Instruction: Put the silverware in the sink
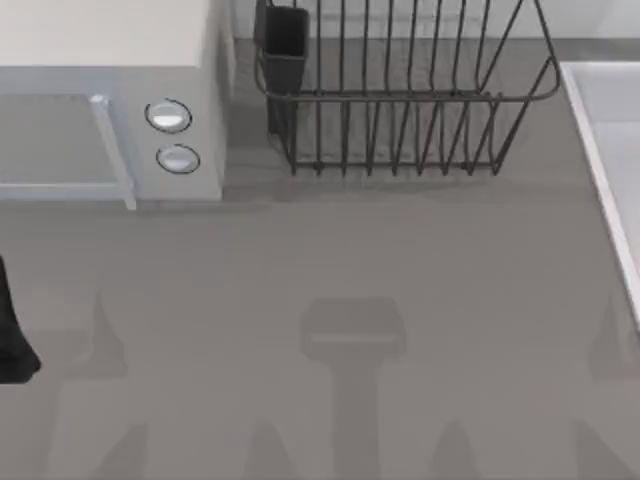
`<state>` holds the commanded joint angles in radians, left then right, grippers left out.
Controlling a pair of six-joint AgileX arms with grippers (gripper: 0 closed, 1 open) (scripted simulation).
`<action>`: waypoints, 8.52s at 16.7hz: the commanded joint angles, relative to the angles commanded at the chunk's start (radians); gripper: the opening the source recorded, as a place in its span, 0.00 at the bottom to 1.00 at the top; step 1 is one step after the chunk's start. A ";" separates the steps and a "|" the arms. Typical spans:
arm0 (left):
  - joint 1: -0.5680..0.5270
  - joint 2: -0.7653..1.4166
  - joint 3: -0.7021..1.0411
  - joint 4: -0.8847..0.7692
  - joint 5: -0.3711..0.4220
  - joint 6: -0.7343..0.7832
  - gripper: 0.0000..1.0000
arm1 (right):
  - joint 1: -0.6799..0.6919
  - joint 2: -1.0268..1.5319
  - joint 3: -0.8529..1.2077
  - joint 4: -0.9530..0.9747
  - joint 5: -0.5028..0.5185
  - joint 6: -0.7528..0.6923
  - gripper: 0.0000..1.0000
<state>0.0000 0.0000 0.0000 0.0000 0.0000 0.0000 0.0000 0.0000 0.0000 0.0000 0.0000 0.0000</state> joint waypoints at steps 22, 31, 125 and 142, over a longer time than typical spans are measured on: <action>0.000 0.000 0.000 0.000 0.000 0.000 1.00 | -0.084 1.304 0.812 -1.016 0.001 0.121 1.00; 0.000 0.000 0.000 0.000 0.000 0.000 1.00 | -0.085 1.366 0.843 -1.044 0.001 0.128 1.00; 0.000 0.000 0.000 0.000 0.000 0.000 1.00 | -0.147 2.672 2.670 -1.544 0.019 0.082 0.00; 0.000 0.000 0.000 0.000 0.000 0.000 1.00 | -0.150 2.616 2.476 -1.405 0.018 0.082 0.60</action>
<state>0.0000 0.0000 0.0000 0.0000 0.0000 0.0000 -0.1500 2.6157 2.4764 -1.4054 0.0181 0.0817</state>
